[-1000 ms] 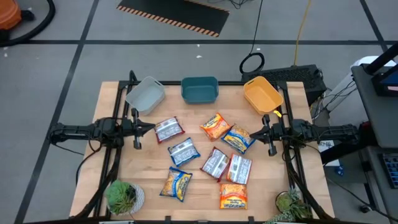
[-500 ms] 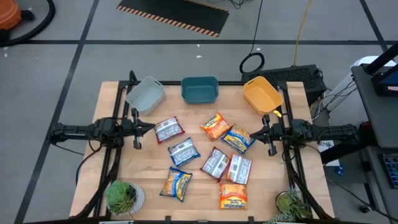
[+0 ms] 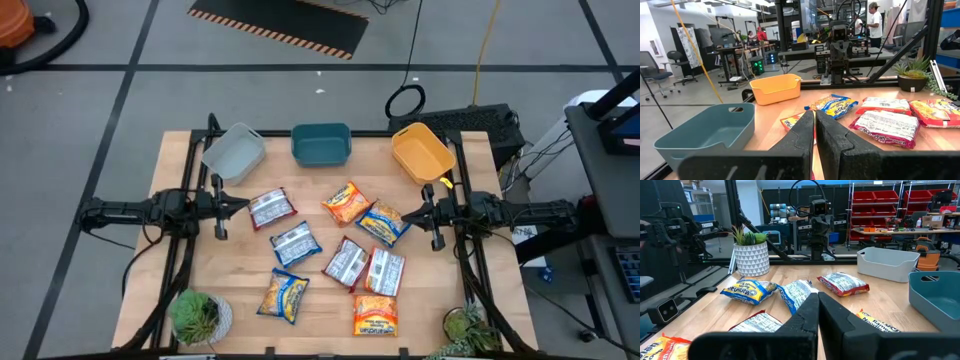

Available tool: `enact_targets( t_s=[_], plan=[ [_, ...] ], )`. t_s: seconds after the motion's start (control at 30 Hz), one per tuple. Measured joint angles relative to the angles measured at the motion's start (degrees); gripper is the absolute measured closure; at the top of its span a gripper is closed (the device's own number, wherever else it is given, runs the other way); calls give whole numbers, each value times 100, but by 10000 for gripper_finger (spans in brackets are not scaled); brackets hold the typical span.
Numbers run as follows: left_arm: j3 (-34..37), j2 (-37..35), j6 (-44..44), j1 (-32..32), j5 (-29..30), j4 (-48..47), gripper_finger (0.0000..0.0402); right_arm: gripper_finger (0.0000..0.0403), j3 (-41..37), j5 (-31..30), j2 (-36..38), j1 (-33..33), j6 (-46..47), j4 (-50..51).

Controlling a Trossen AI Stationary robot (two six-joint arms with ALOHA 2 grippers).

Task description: Sort Maruchan noodles

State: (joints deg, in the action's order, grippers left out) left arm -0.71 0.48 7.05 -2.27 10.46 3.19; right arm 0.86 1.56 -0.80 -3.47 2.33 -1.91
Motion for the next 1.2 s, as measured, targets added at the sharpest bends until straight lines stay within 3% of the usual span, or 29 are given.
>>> enact_targets(
  t_s=[0.67,0.83,1.0,1.2],
  plan=[
    [0,1,1,1,-2,5,378,403,-1,-28,0,0,-55,0],
    [2,3,34,16,-2,142,378,403,24,-637,-2,-1,-228,-418],
    [-2,-1,17,114,-31,949,378,403,427,-603,-46,1,-182,-348],
    [-2,-1,-351,103,-34,1176,378,403,1436,-627,-598,1,-263,-69]
  ],
)
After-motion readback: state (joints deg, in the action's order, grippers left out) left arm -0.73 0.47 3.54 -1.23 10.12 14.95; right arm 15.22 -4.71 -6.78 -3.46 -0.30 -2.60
